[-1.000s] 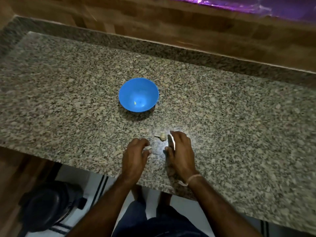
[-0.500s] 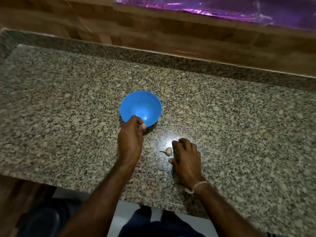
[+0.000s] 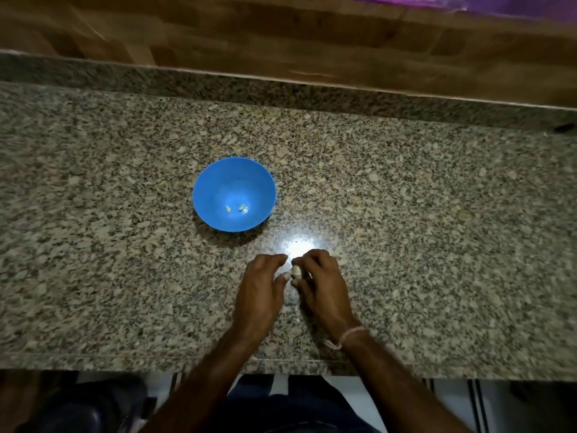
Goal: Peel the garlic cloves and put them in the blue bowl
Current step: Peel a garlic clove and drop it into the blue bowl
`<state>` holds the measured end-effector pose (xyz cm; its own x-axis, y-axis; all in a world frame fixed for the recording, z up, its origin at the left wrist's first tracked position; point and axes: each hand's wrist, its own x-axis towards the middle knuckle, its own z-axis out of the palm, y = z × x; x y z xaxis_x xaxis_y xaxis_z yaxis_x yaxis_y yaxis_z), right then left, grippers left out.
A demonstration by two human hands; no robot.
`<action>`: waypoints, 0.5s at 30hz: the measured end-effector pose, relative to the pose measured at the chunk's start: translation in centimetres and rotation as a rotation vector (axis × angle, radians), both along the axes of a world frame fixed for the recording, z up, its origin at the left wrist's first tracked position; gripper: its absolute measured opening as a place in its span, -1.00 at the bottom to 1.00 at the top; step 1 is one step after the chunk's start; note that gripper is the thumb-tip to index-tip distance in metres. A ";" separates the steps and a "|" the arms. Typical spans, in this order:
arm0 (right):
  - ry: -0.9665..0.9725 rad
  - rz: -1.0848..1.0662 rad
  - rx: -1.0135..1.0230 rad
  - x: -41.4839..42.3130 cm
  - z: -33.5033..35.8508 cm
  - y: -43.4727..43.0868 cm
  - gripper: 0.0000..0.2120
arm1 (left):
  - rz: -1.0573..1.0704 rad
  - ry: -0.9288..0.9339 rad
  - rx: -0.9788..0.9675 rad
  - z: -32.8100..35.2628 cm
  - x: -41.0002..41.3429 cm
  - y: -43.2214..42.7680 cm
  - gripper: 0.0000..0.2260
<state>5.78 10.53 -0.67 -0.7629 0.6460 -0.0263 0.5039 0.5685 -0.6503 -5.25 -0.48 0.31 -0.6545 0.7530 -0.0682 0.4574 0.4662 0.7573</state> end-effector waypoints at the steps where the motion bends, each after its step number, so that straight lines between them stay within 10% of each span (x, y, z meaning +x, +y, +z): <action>1: 0.014 -0.010 -0.004 0.0 -0.1 0.0 -0.71 | -0.002 -0.027 -0.010 -0.4 0.5 0.2 -0.73; 15: 0.423 -0.168 -0.625 2.6 4.1 0.7 -0.75 | 0.391 -1.241 0.147 3.1 3.2 1.5 -0.71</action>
